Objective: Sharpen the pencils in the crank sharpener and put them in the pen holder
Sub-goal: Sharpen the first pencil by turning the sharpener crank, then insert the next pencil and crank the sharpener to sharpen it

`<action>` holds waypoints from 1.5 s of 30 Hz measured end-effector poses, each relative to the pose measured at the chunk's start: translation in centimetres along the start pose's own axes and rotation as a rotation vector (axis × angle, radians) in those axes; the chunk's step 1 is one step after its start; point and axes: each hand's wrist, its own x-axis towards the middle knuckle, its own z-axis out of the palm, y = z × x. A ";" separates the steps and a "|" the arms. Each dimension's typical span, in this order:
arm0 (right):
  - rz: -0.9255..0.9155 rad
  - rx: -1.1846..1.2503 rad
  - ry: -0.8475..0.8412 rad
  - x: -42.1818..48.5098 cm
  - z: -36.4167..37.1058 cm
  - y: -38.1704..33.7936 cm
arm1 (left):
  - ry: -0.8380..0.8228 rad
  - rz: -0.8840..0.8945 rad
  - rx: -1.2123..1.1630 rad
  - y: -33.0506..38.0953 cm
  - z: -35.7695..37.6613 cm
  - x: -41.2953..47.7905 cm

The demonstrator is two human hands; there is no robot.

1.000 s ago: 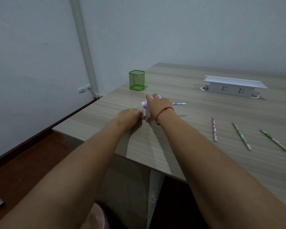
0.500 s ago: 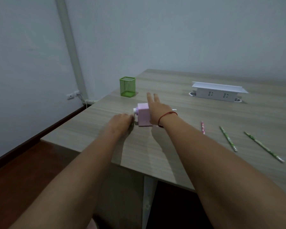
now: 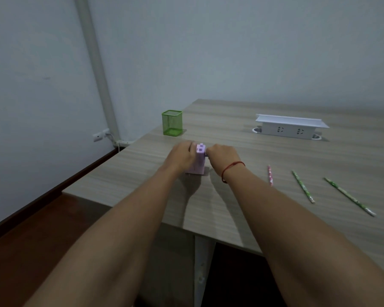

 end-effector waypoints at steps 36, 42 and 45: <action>0.491 0.464 -0.005 -7.6 3.5 5.9 | 0.126 -0.028 -0.025 3.8 3.4 -4.7; 0.481 0.404 0.075 -8.0 4.4 6.1 | 0.156 -0.015 -0.050 3.7 4.0 -5.0; 0.525 0.308 0.095 -7.9 4.4 7.4 | 0.172 -0.025 -0.054 3.7 4.3 -4.8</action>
